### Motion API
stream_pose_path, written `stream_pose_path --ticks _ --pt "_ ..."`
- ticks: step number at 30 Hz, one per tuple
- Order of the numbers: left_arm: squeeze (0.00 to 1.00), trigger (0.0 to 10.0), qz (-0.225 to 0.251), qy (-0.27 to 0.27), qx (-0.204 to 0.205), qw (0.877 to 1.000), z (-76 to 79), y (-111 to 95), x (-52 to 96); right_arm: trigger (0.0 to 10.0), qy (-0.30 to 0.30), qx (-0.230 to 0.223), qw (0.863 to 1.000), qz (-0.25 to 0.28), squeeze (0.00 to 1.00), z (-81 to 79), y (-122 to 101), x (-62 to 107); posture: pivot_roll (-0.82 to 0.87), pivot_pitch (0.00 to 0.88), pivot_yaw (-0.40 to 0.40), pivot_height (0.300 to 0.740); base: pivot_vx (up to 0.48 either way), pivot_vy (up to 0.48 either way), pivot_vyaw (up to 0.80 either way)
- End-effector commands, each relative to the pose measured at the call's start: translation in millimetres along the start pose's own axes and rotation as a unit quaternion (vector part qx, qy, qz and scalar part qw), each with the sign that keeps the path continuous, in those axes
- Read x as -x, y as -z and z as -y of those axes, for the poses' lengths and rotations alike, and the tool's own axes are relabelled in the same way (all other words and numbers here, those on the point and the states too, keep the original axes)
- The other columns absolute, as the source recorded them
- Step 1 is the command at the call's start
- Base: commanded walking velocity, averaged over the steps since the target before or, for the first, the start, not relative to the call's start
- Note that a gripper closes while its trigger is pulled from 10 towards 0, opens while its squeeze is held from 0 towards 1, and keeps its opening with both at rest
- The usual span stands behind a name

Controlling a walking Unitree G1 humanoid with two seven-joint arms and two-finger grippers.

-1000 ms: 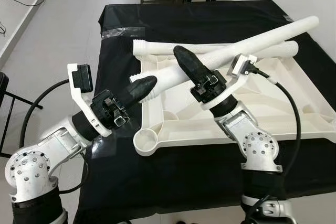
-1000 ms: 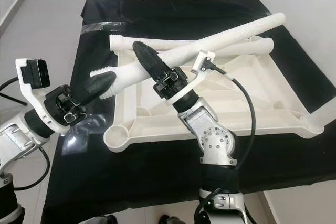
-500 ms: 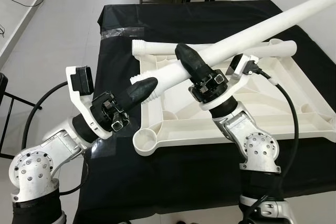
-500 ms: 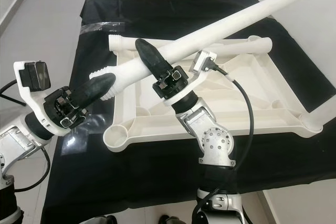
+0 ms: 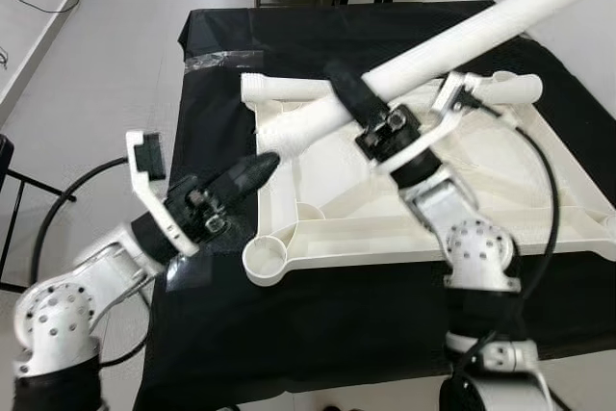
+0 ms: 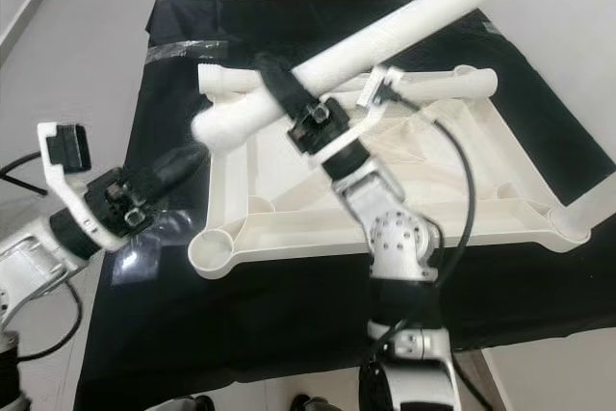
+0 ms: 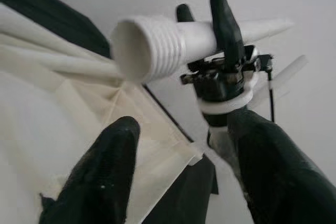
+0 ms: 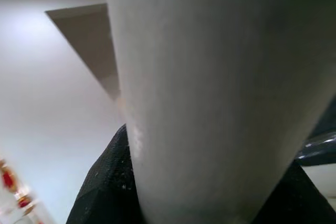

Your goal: Building children table

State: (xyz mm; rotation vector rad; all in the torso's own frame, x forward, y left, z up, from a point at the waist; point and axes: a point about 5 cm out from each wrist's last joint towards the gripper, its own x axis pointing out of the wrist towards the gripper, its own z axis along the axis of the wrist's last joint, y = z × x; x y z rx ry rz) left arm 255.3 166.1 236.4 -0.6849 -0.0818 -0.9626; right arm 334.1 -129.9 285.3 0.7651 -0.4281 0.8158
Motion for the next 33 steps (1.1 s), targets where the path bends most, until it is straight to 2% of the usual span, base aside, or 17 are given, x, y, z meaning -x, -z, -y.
stream_pose_path --ticks 1,3,6,7,8,9,10,16,17,18,21,22,23,25,27,30,33 --pt "1.0 10.0 -0.012 -0.004 -0.018 1.0 2.4 -0.4 7.2 0.0 0.017 0.042 0.999 0.009 0.0 4.1 -10.2 -1.1 0.07 0.194 -0.067 0.74 0.0 0.0 0.0" --pt "1.0 10.0 -0.019 -0.021 -0.034 0.999 1.0 -1.9 14.4 0.0 0.025 0.105 0.994 -0.004 0.0 7.3 -17.5 -0.2 0.07 0.191 -0.066 0.74 0.0 0.0 0.0" --pt "1.0 10.0 -0.02 -0.031 -0.051 0.998 1.0 -5.1 17.1 0.0 0.023 0.146 0.989 -0.022 0.0 7.9 -18.2 1.3 0.07 0.188 -0.068 0.74 0.0 0.0 0.0" --pt "1.0 10.0 -0.015 -0.031 -0.07 0.997 4.1 -12.8 16.6 0.0 0.024 0.201 0.978 -0.054 0.0 9.6 -14.6 3.0 0.07 0.185 -0.066 0.74 0.0 0.0 0.0" --pt "1.0 10.0 -0.015 -0.031 -0.07 0.997 4.1 -12.8 16.6 0.0 0.024 0.201 0.978 -0.054 0.0 9.6 -14.6 3.0 0.07 0.185 -0.066 0.74 0.0 0.0 0.0" --pt "1.0 10.0 -0.01 -0.032 -0.087 0.996 7.0 -19.1 15.7 0.0 0.021 0.241 0.967 -0.077 0.0 10.5 -11.6 4.5 0.07 0.184 -0.067 0.74 0.0 0.0 0.0" --pt "1.0 10.0 -0.014 -0.026 -0.134 0.991 15.9 -31.1 9.4 0.0 0.017 0.274 0.956 -0.101 0.0 9.7 -6.4 4.5 0.07 0.182 -0.067 0.74 0.0 0.0 0.0" --pt "1.0 10.0 0.0 0.011 -0.215 0.977 37.7 -51.6 -11.2 0.0 0.004 0.302 0.946 -0.118 0.0 2.5 4.8 -0.7 0.07 0.169 -0.064 0.74 0.0 0.0 0.0" --pt "0.91 10.0 0.008 0.024 -0.24 0.971 44.8 -57.6 -19.4 0.0 -0.003 0.321 0.938 -0.133 0.0 0.4 11.3 -2.3 0.07 0.166 -0.065 0.74 0.0 0.0 0.0" --pt "0.0 10.0 0.012 0.041 -0.271 0.962 53.1 -63.0 -29.8 0.0 -0.012 0.351 0.923 -0.155 0.0 -1.1 21.2 -4.1 0.07 0.157 -0.067 0.74 0.0 0.0 0.0" --pt "0.0 10.0 0.01 0.047 -0.28 0.959 55.3 -63.9 -33.2 0.0 -0.013 0.361 0.918 -0.162 0.0 -1.4 24.4 -4.5 0.07 0.157 -0.067 0.74 0.0 0.0 0.0" --pt "0.0 10.0 0.007 0.057 -0.299 0.952 58.6 -64.9 -38.7 0.0 -0.019 0.383 0.906 -0.177 0.0 -1.6 29.5 -5.2 0.07 0.151 -0.066 0.74 0.0 0.0 0.0" --pt "0.0 10.0 -0.004 0.083 -0.356 0.931 66.6 -68.2 -54.1 0.0 -0.025 0.436 0.875 -0.206 0.0 -1.6 42.1 -8.7 0.07 0.142 -0.063 0.74 0.0 0.0 0.0" --pt "0.0 10.0 -0.007 0.087 -0.364 0.927 67.6 -68.6 -56.6 0.0 -0.025 0.444 0.871 -0.21 0.0 -1.5 44.0 -9.5 0.07 0.142 -0.063 0.74 0.0 0.0 0.0" --pt "0.0 10.0 -0.014 0.097 -0.379 0.92 68.0 -69.9 -66.1 0.0 -0.033 0.469 0.854 -0.222 0.0 -3.3 51.2 -13.1 0.07 0.136 -0.059 0.74 0.0 0.0 0.0" --pt "0.0 10.0 -0.016 0.101 -0.384 0.918 68.1 -70.5 -69.4 0.0 -0.036 0.476 0.85 -0.224 0.0 -3.8 53.0 -13.8 0.07 0.136 -0.059 0.74 0.0 0.0 0.0" --pt "0.0 10.0 -0.013 0.101 -0.401 0.911 67.2 -73.9 -80.4 0.0 -0.052 0.498 0.834 -0.231 0.0 -7.0 58.7 -16.9 0.07 0.131 -0.057 0.74 0.0 0.0 0.0"
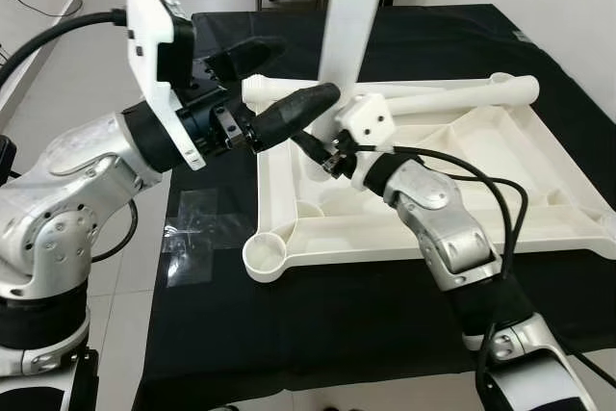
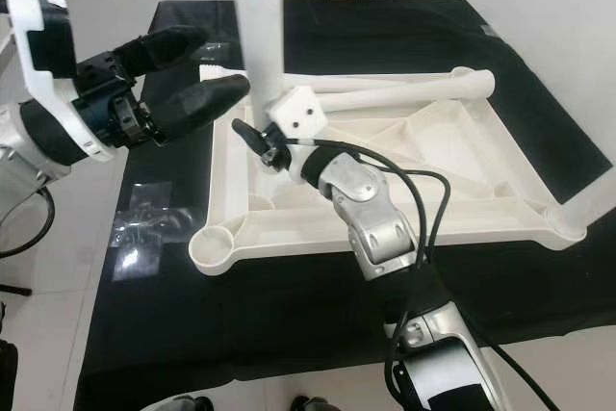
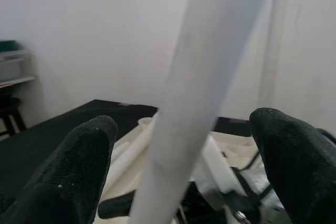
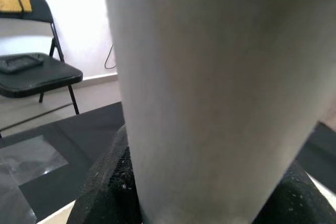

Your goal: Building children table

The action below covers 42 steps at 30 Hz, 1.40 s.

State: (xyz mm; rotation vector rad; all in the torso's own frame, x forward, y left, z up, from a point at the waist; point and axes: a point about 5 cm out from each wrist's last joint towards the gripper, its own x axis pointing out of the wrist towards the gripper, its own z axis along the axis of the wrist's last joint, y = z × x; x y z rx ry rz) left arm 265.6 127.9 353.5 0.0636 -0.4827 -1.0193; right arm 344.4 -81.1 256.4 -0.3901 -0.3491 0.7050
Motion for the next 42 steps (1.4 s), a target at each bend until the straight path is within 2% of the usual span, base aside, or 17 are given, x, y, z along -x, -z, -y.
stream_pose_path --ticks 1,3,4,5,7,10,11,12,15,16,17,18,30,36,38,39,42 --pt "0.0 10.0 0.001 0.008 -0.02 1.0 0.0 -2.0 -4.9 0.0 -0.008 0.027 1.0 0.012 0.0 -4.0 -5.4 -3.8 0.07 0.131 -0.057 0.74 0.0 0.0 0.0" --pt "0.0 10.0 0.003 0.009 -0.035 0.999 -3.1 -2.8 -12.6 0.1 -0.016 0.044 0.999 0.012 0.0 -8.2 -6.6 -7.3 0.07 0.13 -0.058 0.74 0.0 0.0 0.0" --pt "0.0 10.0 0.006 -0.022 -0.07 0.997 -11.6 -3.7 -23.2 1.6 -0.023 0.058 0.998 0.015 0.0 -12.9 -9.1 -10.8 0.07 0.128 -0.061 0.74 0.0 0.0 0.0" --pt "0.0 10.0 0.006 -0.022 -0.07 0.997 -11.6 -3.7 -23.2 1.6 -0.023 0.058 0.998 0.015 0.0 -12.9 -9.1 -10.8 0.07 0.128 -0.061 0.74 0.0 0.0 0.0" --pt "0.0 10.0 0.013 -0.058 -0.109 0.992 -19.7 -5.1 -33.4 2.0 -0.03 0.071 0.997 0.017 0.0 -16.8 -11.1 -13.5 0.06 0.129 -0.062 0.74 0.0 0.0 0.0" --pt "0.0 10.0 0.016 -0.065 -0.118 0.991 -21.0 -5.5 -36.1 2.0 -0.031 0.075 0.997 0.017 0.0 -17.8 -11.4 -14.1 0.06 0.129 -0.062 0.74 0.0 0.0 0.0" --pt "0.0 10.0 0.021 -0.062 -0.121 0.99 -19.9 -4.2 -41.0 2.9 -0.033 0.078 0.996 0.016 0.0 -19.1 -11.2 -14.4 0.06 0.129 -0.062 0.74 0.0 0.0 0.0" --pt "0.0 10.0 0.021 -0.062 -0.121 0.99 -19.9 -4.2 -41.0 2.9 -0.033 0.078 0.996 0.016 0.0 -19.1 -11.2 -14.4 0.06 0.129 -0.062 0.74 0.0 0.0 0.0" --pt "0.0 10.0 0.025 -0.064 -0.139 0.988 -19.7 -2.2 -49.4 4.2 -0.034 0.081 0.996 0.014 0.0 -19.8 -10.4 -14.9 0.06 0.131 -0.059 0.74 0.0 0.0 0.0" --pt "0.0 10.0 0.025 -0.064 -0.139 0.988 -19.7 -2.2 -49.4 4.2 -0.034 0.081 0.996 0.014 0.0 -19.8 -10.4 -14.9 0.06 0.131 -0.059 0.74 0.0 0.0 0.0" --pt "0.0 0.0 0.031 -0.06 -0.141 0.988 -20.0 -2.4 -52.6 7.7 -0.033 0.083 0.996 0.013 0.0 -20.2 -9.9 -15.5 0.06 0.131 -0.057 0.74 0.0 0.0 0.0" --pt "0.0 0.0 0.032 -0.055 -0.143 0.988 -19.8 -2.0 -54.1 10.0 -0.032 0.083 0.996 0.012 0.0 -20.2 -9.7 -15.7 0.06 0.131 -0.057 0.74 0.0 0.0 0.0" --pt "0.0 0.0 0.053 -0.055 -0.133 0.988 -23.1 -2.7 -58.1 10.0 -0.009 0.078 0.997 -0.007 0.0 -16.5 -3.3 -17.6 0.07 0.135 -0.052 0.74 0.0 0.0 0.0" --pt "0.0 0.0 0.076 -0.026 -0.115 0.99 -21.0 -10.2 -58.0 10.0 -0.003 0.073 0.997 -0.01 0.0 -13.3 -2.0 -18.3 0.06 0.136 -0.051 0.74 0.0 0.0 0.0" --pt "0.0 0.0 0.087 0.013 -0.095 0.992 -16.6 -14.9 -57.3 10.0 -0.008 0.066 0.998 -0.01 0.0 -13.6 -1.5 -19.1 0.06 0.134 -0.051 0.74 0.0 0.0 0.0" --pt "0.0 0.0 0.087 0.013 -0.095 0.992 -16.6 -14.9 -57.3 10.0 -0.008 0.066 0.998 -0.01 0.0 -13.6 -1.5 -19.1 0.06 0.134 -0.051 0.74 0.0 0.0 0.0" --pt "0.0 0.0 0.098 0.088 -0.066 0.989 -9.0 -23.1 -55.7 10.0 -0.019 0.056 0.998 -0.009 0.0 -13.5 -1.4 -21.9 0.06 0.134 -0.053 0.74 0.0 0.0 0.0"
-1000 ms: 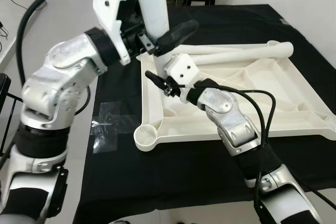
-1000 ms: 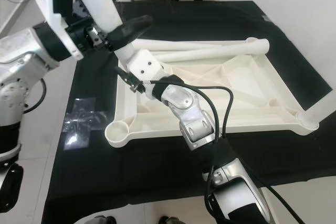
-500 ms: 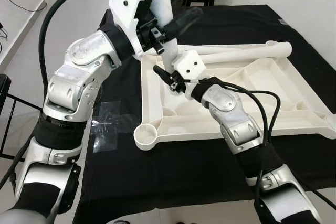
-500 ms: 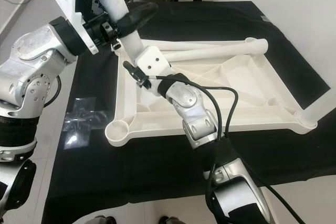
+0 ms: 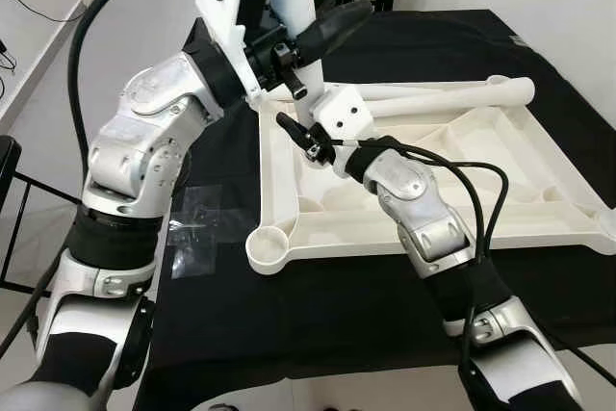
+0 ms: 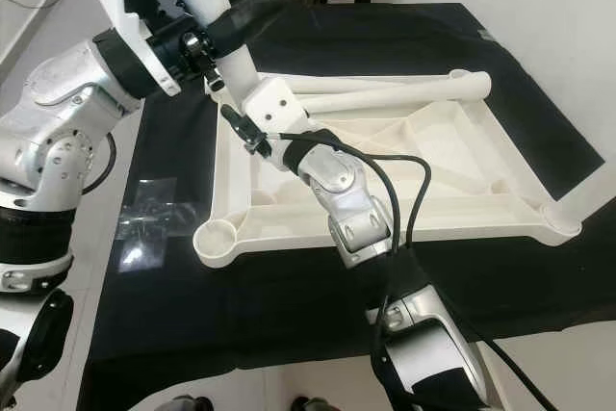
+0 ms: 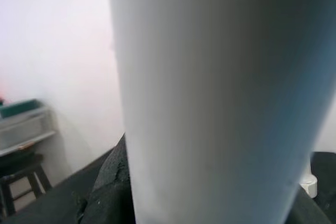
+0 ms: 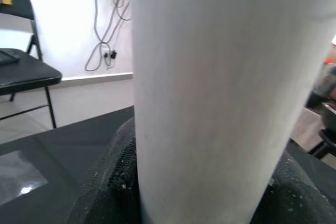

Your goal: Building children table

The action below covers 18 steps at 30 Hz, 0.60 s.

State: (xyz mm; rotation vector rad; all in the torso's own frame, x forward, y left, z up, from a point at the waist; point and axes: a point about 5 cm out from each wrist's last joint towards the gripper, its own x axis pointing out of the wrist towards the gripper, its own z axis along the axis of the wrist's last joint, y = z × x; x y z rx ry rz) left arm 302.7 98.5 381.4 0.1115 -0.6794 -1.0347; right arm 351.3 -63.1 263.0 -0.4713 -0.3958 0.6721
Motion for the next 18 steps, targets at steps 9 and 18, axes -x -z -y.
stream_pose_path --ticks 9,18 --pt "0.0 0.0 0.027 0.104 0.005 0.994 9.7 -23.1 -7.6 10.0 -0.037 -0.018 0.999 -0.002 1.0 -7.1 1.7 -6.8 0.06 0.136 -0.054 0.74 0.0 0.0 0.0" --pt "0.0 0.0 0.018 0.196 0.06 0.979 13.9 -28.7 -5.3 10.0 -0.062 -0.038 0.997 0.01 0.0 -7.6 0.7 -6.7 0.06 0.136 -0.058 0.74 0.0 0.0 0.0"
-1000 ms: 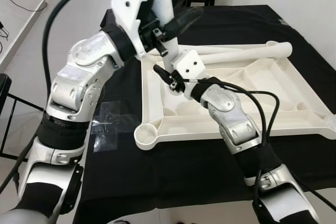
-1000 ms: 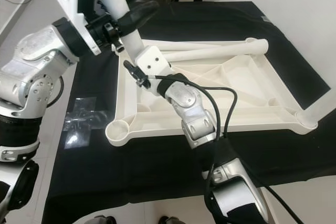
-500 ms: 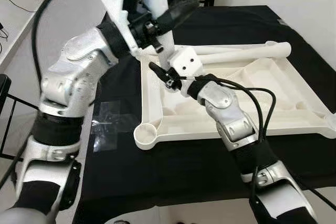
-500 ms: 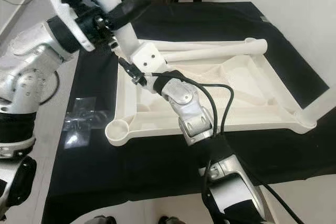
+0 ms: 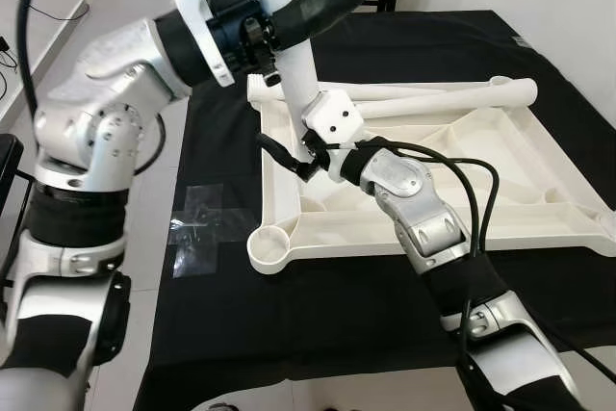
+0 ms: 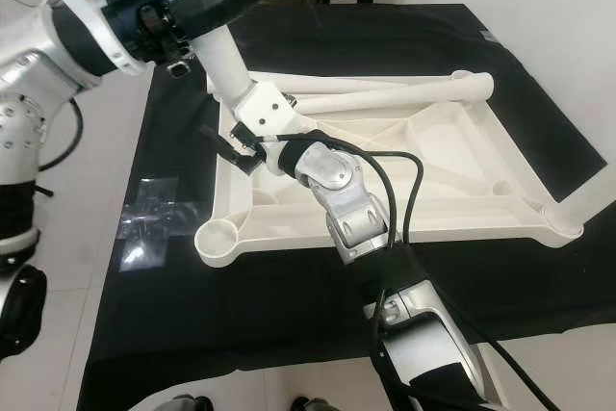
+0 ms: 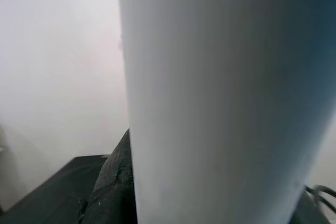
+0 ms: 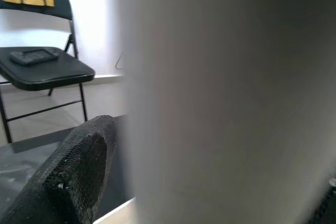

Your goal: Building children table

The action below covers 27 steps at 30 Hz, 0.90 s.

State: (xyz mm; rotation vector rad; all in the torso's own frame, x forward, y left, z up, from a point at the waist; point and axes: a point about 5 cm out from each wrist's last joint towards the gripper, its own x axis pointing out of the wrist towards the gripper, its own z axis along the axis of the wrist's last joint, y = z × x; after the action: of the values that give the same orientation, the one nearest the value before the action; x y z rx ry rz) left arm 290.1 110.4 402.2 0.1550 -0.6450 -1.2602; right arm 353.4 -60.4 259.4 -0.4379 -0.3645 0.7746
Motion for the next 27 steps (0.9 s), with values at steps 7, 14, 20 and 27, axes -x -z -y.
stream_pose_path --ticks 7,14,20,27 --pt "0.0 0.0 0.022 0.119 0.049 0.991 20.8 -2.7 -13.2 0.0 -0.036 -0.049 0.998 0.025 0.0 -10.5 -5.9 -7.2 0.06 0.136 -0.057 0.74 0.0 0.0 0.0" --pt "0.0 0.0 0.016 0.131 0.056 0.99 23.6 -1.5 -13.2 0.0 -0.04 -0.059 0.997 0.021 0.0 -13.0 -3.9 -6.0 0.06 0.136 -0.056 0.74 0.0 0.0 0.0" --pt "0.0 3.6 0.001 0.096 0.056 0.994 20.2 4.4 -11.0 0.0 -0.037 -0.066 0.997 0.016 0.0 -13.0 -0.6 -4.5 0.06 0.133 -0.053 0.74 0.0 0.0 0.0" --pt "1.0 10.0 0.027 -0.025 0.056 0.998 -1.5 12.5 -4.0 0.0 -0.009 -0.104 0.994 0.021 0.0 -10.4 1.9 -3.5 0.06 0.129 -0.052 0.74 0.0 0.0 0.0"
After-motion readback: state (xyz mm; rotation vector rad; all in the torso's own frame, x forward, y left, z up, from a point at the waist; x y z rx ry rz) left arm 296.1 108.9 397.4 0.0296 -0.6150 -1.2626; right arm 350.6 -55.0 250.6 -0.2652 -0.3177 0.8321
